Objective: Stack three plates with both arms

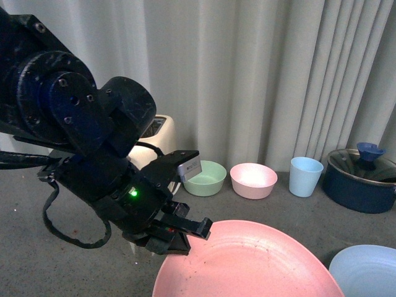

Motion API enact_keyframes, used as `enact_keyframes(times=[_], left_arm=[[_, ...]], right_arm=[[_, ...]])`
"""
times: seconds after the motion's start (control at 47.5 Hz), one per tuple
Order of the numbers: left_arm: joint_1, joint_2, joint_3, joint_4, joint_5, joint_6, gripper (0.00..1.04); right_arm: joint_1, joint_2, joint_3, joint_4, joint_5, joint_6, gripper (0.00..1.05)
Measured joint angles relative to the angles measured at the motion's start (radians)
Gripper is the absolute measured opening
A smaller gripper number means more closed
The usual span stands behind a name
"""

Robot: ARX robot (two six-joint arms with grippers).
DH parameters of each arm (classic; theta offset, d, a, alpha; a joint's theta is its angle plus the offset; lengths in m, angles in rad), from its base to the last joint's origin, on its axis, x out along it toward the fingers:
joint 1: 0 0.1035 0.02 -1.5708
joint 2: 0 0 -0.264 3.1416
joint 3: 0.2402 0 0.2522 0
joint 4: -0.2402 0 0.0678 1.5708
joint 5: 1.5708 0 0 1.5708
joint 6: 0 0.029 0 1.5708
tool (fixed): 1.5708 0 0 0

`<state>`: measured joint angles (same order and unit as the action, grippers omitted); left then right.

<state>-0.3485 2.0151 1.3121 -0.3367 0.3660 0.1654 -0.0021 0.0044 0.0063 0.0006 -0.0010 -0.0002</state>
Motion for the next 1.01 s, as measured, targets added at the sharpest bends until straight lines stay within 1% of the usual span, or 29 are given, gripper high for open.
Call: enact_keyframes(times=[0.274,1.01], left_arm=[[0.000,0.084,0.084,-0.014,-0.021,-0.029,0.03],[-0.006,0.179,0.153,-0.004,-0.060,-0.027,0.03]], right_arm=[[0.000,0.000,0.000,0.000,0.000,0.000,0.97],[0.000,0.000,0.000,0.000,0.000,0.000,0.97]])
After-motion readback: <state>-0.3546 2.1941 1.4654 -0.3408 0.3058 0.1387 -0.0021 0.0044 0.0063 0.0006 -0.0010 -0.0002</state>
